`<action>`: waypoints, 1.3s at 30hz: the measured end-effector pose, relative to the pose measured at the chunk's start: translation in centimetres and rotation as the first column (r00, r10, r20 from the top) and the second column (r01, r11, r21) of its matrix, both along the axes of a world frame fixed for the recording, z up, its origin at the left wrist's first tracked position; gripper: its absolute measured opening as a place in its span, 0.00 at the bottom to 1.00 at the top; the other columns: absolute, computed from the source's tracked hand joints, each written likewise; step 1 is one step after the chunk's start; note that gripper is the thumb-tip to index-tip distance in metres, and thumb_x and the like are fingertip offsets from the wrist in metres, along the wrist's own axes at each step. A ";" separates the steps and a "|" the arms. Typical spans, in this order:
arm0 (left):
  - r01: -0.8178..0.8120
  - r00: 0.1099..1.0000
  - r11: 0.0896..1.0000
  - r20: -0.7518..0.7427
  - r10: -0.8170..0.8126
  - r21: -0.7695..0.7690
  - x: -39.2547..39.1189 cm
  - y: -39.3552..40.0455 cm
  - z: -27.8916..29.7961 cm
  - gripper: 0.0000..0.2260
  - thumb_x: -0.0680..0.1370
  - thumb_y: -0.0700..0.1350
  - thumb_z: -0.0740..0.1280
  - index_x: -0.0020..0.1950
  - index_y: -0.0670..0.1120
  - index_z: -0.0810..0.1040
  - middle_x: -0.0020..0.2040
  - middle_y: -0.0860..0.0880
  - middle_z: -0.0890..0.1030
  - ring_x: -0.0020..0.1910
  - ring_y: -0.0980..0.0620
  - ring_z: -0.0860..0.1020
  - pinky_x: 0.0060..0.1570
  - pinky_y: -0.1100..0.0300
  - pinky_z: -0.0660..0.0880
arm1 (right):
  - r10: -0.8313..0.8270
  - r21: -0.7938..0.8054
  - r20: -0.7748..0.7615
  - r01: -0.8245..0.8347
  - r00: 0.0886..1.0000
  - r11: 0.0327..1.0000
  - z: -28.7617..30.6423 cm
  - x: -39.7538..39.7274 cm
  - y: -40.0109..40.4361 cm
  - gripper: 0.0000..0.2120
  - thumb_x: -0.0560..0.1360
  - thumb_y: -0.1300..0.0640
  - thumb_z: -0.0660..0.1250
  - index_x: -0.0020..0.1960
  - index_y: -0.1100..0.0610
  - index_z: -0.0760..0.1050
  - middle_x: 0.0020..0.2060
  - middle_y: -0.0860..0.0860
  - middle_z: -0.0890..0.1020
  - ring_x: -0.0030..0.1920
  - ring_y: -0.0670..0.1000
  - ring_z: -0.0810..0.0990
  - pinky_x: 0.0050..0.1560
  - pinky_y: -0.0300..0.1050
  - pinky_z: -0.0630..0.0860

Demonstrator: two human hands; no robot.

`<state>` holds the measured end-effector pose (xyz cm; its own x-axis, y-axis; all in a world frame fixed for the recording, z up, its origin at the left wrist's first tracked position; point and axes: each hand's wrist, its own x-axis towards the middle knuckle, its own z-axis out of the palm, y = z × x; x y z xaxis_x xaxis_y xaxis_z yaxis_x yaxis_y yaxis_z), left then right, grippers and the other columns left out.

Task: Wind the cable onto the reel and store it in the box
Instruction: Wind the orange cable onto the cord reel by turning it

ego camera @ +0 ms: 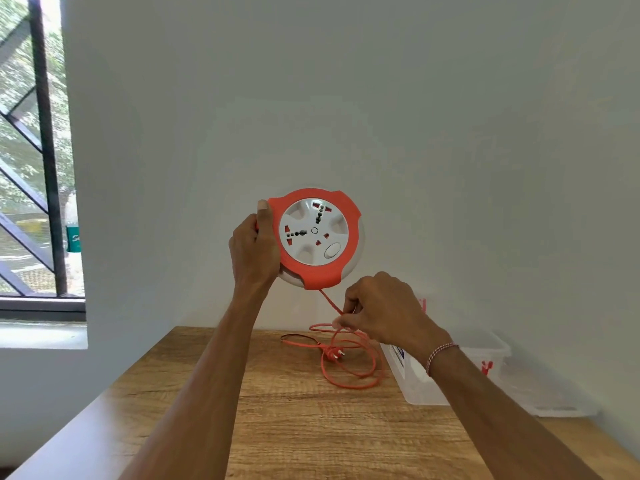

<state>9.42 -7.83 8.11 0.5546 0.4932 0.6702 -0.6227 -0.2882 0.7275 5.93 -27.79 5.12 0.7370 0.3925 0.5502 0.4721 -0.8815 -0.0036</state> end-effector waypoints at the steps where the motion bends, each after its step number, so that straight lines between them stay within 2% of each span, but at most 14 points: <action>1: -0.006 1.000 1.000 0.003 0.006 0.022 0.1 0.1 -0.1 0.23 0.84 0.60 0.54 0.46 0.47 0.81 0.40 0.50 0.84 0.38 0.51 0.84 0.40 0.56 0.82 | -0.004 -0.011 -0.046 0.004 0.999 1.000 0.4 -0.4 -0.1 0.19 0.63 0.35 0.75 0.41 0.49 0.83 0.33 0.44 0.83 0.36 0.43 0.78 0.40 0.44 0.78; 4: 0.004 1.000 0.997 0.022 -0.006 0.081 0.1 0.3 -0.2 0.25 0.83 0.60 0.54 0.46 0.43 0.81 0.37 0.50 0.83 0.34 0.53 0.83 0.35 0.61 0.78 | 0.015 -0.062 -0.141 -0.024 0.990 0.998 2.5 -2.2 -0.5 0.21 0.60 0.33 0.76 0.38 0.50 0.83 0.29 0.42 0.82 0.29 0.41 0.78 0.39 0.46 0.81; 7: 0.028 0.999 0.991 0.039 -0.034 0.131 0.0 0.0 -0.3 0.28 0.83 0.61 0.54 0.44 0.39 0.79 0.37 0.43 0.83 0.34 0.47 0.82 0.36 0.54 0.79 | 0.078 0.002 -0.089 -0.078 0.993 0.997 4.5 -4.2 -1.1 0.18 0.63 0.34 0.75 0.35 0.49 0.81 0.27 0.40 0.81 0.29 0.40 0.79 0.37 0.44 0.80; 11: 0.069 0.997 0.977 0.031 -0.077 0.199 -0.4 -0.4 -0.2 0.27 0.84 0.59 0.54 0.46 0.38 0.80 0.40 0.41 0.85 0.37 0.43 0.84 0.41 0.46 0.82 | 0.147 0.069 0.172 -0.161 0.974 0.985 5.5 -5.2 -1.5 0.03 0.72 0.51 0.72 0.46 0.45 0.81 0.47 0.41 0.85 0.41 0.42 0.81 0.41 0.39 0.76; 13: 0.088 0.996 0.967 0.011 -0.093 0.237 -0.7 -0.7 -0.2 0.25 0.85 0.57 0.54 0.47 0.40 0.81 0.41 0.44 0.85 0.38 0.45 0.84 0.43 0.46 0.83 | 0.179 0.016 0.223 -0.187 0.958 0.982 5.4 -4.9 -1.4 0.09 0.74 0.60 0.70 0.48 0.47 0.81 0.59 0.44 0.81 0.52 0.48 0.80 0.43 0.39 0.76; 16: 0.089 0.995 0.946 0.023 -0.101 0.311 -1.2 -0.9 0.0 0.25 0.85 0.56 0.53 0.47 0.39 0.80 0.40 0.43 0.85 0.37 0.45 0.84 0.42 0.43 0.83 | 0.178 -0.125 0.220 -0.153 0.959 0.980 5.2 -4.5 -1.3 0.18 0.70 0.66 0.72 0.53 0.45 0.82 0.70 0.46 0.72 0.66 0.52 0.70 0.47 0.44 0.76; 18: 0.084 0.993 0.930 0.047 -0.107 0.358 -1.5 -1.2 0.1 0.27 0.84 0.57 0.53 0.46 0.35 0.79 0.40 0.39 0.84 0.37 0.39 0.83 0.41 0.39 0.81 | 0.174 -0.172 0.198 -0.141 0.964 0.975 5.1 -4.5 -1.1 0.22 0.69 0.64 0.75 0.57 0.43 0.81 0.73 0.46 0.67 0.70 0.52 0.65 0.52 0.48 0.77; 20: 0.090 0.991 0.919 0.055 -0.121 0.384 -1.8 -1.5 0.3 0.27 0.83 0.57 0.53 0.47 0.36 0.79 0.40 0.39 0.84 0.38 0.39 0.83 0.42 0.39 0.81 | 0.159 -0.190 0.187 -0.123 0.969 0.974 4.9 -4.7 -0.7 0.25 0.68 0.61 0.77 0.61 0.42 0.79 0.74 0.47 0.65 0.72 0.54 0.63 0.57 0.52 0.77; 24: 0.099 0.989 0.904 0.057 -0.134 0.416 -1.9 -2.0 0.2 0.25 0.83 0.56 0.54 0.49 0.38 0.81 0.41 0.43 0.85 0.38 0.46 0.84 0.42 0.47 0.83 | 0.079 -0.237 0.256 -0.016 0.964 0.971 4.6 -5.1 0.0 0.30 0.64 0.55 0.80 0.63 0.39 0.77 0.72 0.49 0.68 0.68 0.57 0.67 0.56 0.56 0.77; 26: 0.096 0.989 0.903 0.060 -0.133 0.420 -1.6 -2.1 0.1 0.24 0.83 0.57 0.54 0.49 0.40 0.81 0.41 0.46 0.85 0.37 0.50 0.84 0.39 0.54 0.83 | 0.042 -0.243 0.313 0.037 0.949 0.969 4.3 -5.1 0.1 0.30 0.62 0.52 0.81 0.62 0.39 0.78 0.69 0.51 0.72 0.66 0.58 0.69 0.54 0.57 0.77; 29: 0.086 0.991 0.907 0.060 -0.121 0.413 -1.5 -2.0 0.1 0.24 0.83 0.58 0.54 0.48 0.41 0.80 0.40 0.49 0.85 0.36 0.53 0.84 0.36 0.61 0.81 | -0.016 -0.225 0.367 0.106 0.930 0.969 3.6 -4.5 0.3 0.34 0.65 0.50 0.79 0.67 0.36 0.72 0.67 0.54 0.72 0.64 0.59 0.71 0.55 0.55 0.76; 31: 0.079 0.991 0.907 0.063 -0.115 0.413 -1.4 -1.9 0.1 0.23 0.83 0.58 0.54 0.46 0.42 0.80 0.39 0.48 0.84 0.36 0.51 0.84 0.36 0.58 0.82 | -0.043 -0.164 0.397 0.117 0.917 0.979 3.2 -4.1 0.4 0.33 0.68 0.49 0.77 0.69 0.35 0.69 0.64 0.56 0.74 0.61 0.58 0.72 0.54 0.54 0.76; 35: 0.069 0.991 0.905 0.072 -0.109 0.419 -1.5 -2.2 0.0 0.25 0.84 0.56 0.55 0.44 0.38 0.78 0.37 0.42 0.83 0.33 0.46 0.83 0.36 0.44 0.81 | -0.074 -0.043 0.418 0.101 0.905 0.994 2.7 -3.8 0.4 0.29 0.67 0.47 0.75 0.67 0.39 0.73 0.57 0.57 0.78 0.54 0.58 0.78 0.50 0.53 0.79; 39: 0.085 0.991 0.911 0.064 -0.121 0.404 -1.5 -2.3 0.0 0.28 0.83 0.59 0.53 0.42 0.36 0.77 0.36 0.39 0.82 0.34 0.40 0.80 0.35 0.41 0.78 | -0.117 0.091 0.430 0.086 0.895 0.992 2.9 -3.9 0.6 0.30 0.69 0.34 0.68 0.68 0.44 0.73 0.53 0.55 0.83 0.49 0.56 0.82 0.46 0.50 0.80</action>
